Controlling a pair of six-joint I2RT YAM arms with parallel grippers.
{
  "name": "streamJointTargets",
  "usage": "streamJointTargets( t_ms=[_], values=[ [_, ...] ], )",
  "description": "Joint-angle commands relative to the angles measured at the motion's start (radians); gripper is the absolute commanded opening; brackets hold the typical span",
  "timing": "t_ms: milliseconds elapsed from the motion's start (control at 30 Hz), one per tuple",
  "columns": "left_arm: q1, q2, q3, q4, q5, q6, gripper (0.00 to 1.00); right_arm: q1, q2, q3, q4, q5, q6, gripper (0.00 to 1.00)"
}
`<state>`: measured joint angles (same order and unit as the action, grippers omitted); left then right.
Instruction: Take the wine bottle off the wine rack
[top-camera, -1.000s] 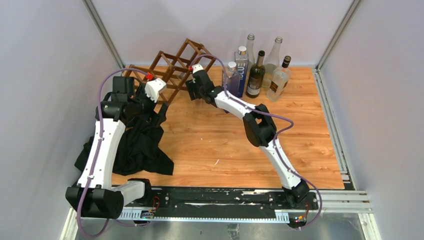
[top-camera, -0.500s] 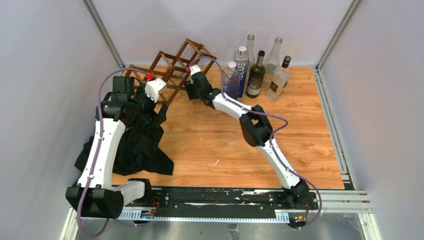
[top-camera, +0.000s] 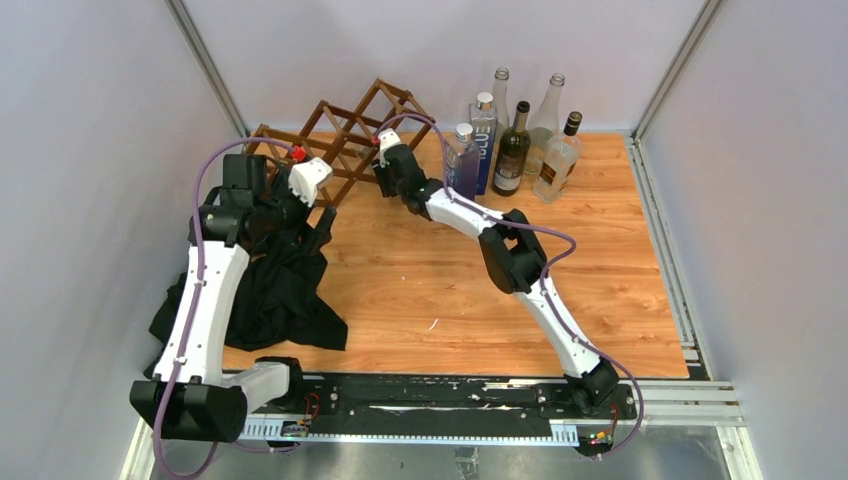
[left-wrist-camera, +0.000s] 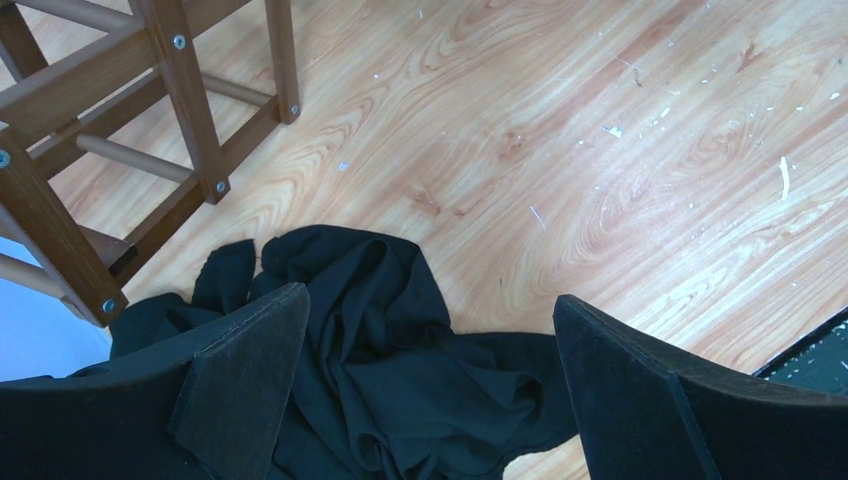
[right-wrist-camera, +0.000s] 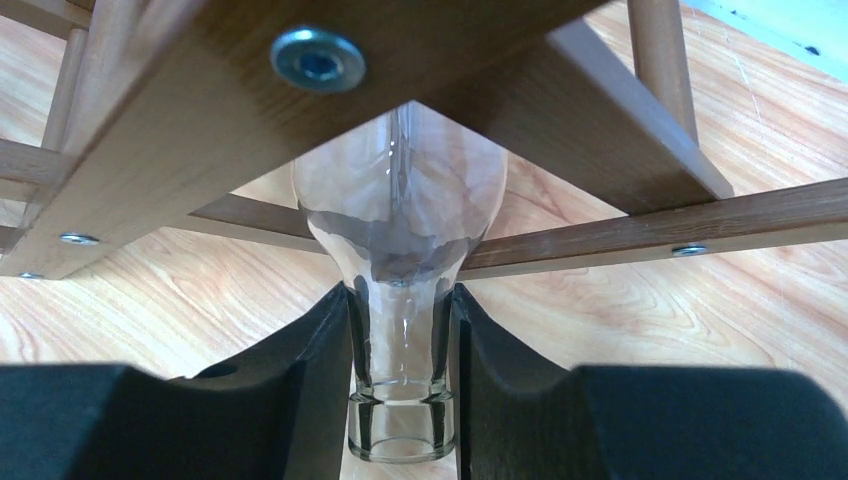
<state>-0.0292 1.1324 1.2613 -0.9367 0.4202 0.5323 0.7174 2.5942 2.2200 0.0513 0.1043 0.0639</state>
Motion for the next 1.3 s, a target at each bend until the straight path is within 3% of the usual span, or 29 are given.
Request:
streamJointTargets(
  t_ms=[0,300,500,900,1267],
  values=[
    [0.005,-0.031,-0.022,0.012,0.016,0.037,0.97,0.022,-0.098,-0.117,0.022,-0.021,0.001,0.0],
    [0.005,-0.043,-0.077,0.013,0.049,0.126,0.95,0.069,-0.294,-0.399,0.115,-0.01,0.059,0.0],
    [0.005,0.009,-0.139,0.062,0.047,0.17,0.86,0.08,-0.376,-0.515,0.095,-0.057,0.194,0.0],
    [0.003,0.084,-0.183,0.19,0.051,0.163,0.82,0.111,-0.588,-0.866,0.23,-0.042,0.327,0.0],
    [-0.006,0.087,-0.192,0.218,0.061,0.21,0.85,0.145,-0.812,-1.134,0.247,-0.088,0.466,0.0]
  ],
)
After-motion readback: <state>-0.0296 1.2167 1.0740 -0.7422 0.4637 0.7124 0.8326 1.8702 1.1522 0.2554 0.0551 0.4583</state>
